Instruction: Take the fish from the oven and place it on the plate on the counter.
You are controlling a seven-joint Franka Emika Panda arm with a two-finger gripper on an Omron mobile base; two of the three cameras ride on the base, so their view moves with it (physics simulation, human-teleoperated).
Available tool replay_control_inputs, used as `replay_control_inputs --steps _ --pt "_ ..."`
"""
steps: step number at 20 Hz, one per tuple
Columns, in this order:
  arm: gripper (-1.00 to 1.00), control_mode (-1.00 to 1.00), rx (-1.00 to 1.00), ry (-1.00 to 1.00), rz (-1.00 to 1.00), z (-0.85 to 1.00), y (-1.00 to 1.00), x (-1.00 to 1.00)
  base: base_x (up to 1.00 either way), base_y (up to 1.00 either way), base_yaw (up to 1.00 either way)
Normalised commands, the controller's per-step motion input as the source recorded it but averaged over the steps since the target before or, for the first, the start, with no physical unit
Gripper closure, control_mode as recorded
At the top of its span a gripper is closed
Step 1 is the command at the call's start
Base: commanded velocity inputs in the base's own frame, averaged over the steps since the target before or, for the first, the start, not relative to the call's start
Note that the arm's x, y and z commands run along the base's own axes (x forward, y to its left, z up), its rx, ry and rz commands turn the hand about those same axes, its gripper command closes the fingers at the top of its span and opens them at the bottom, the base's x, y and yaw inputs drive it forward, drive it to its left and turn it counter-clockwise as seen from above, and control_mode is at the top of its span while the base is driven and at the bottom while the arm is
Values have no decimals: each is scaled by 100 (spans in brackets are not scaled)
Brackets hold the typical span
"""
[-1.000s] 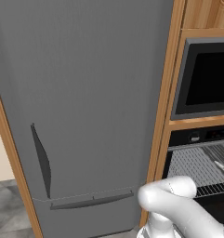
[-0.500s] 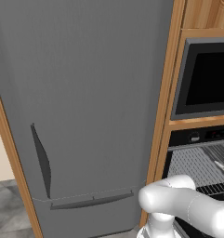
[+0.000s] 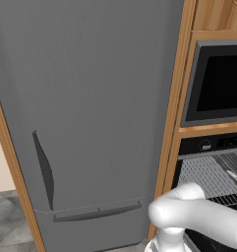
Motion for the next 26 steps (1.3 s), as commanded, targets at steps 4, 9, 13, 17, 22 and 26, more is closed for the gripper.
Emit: replay_control_inputs --steps 4,9,13,17,22,26 --pt "-100 -100 0 1 58 -26 -18 14 0 0 0" --pt "-100 -100 -5 17 29 -23 -11 66 0 0 0" --pt "-100 -100 -8 20 5 -29 0 79 0 0 0" --pt "-100 -100 -4 5 0 -60 -3 47 0 0 0" --pt "-100 -100 0 -24 0 -40 -13 -7 0 0 0" --pt "-100 -100 -4 -15 0 -13 -6 15 0 0 0"
